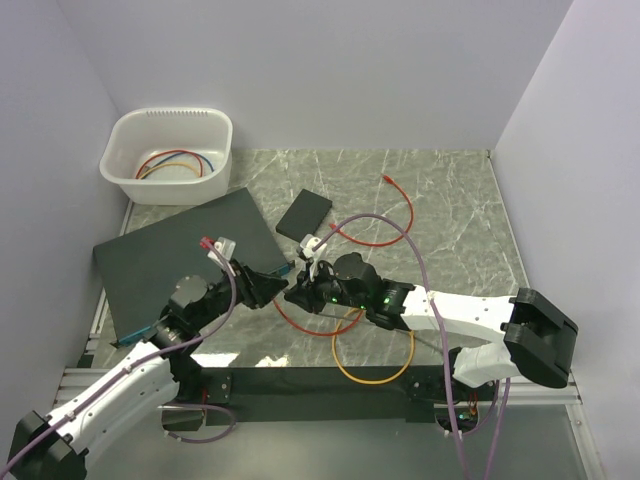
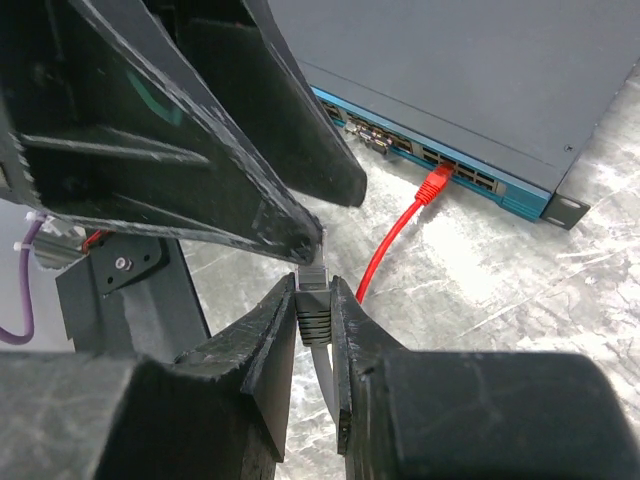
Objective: Insert the plug into the switch port
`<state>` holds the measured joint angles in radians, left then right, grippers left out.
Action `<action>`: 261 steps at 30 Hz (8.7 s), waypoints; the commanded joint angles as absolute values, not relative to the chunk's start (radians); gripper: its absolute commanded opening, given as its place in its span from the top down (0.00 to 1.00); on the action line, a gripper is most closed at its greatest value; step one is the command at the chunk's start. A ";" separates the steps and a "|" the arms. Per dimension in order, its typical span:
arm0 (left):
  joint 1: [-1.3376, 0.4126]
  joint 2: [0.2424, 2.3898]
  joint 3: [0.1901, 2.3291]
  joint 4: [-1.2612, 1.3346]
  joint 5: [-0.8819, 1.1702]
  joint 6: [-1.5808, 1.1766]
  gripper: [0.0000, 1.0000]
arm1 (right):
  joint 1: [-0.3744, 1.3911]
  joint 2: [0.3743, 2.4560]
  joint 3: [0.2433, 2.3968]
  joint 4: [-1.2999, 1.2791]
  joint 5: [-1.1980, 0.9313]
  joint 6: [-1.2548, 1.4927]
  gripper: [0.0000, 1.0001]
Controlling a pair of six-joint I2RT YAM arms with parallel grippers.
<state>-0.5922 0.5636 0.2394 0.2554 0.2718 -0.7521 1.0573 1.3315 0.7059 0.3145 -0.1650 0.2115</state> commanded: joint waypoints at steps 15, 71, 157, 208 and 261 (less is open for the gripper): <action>-0.681 0.690 0.264 0.279 0.132 -0.719 0.75 | 1.065 1.308 0.707 0.362 -0.158 0.213 1.00; -0.690 0.649 0.219 0.293 0.107 -0.761 0.66 | 1.065 1.364 0.732 0.354 -0.092 0.225 1.00; -0.676 0.503 0.374 -0.212 -0.393 -0.810 0.50 | 1.393 1.600 0.898 0.060 0.408 0.071 1.00; -0.727 0.746 0.324 0.250 0.115 -0.836 0.73 | 1.111 1.321 0.779 0.163 0.092 0.218 1.00; -0.735 0.695 0.336 0.192 0.038 -0.854 0.99 | 1.098 1.373 0.873 0.144 0.086 0.256 0.59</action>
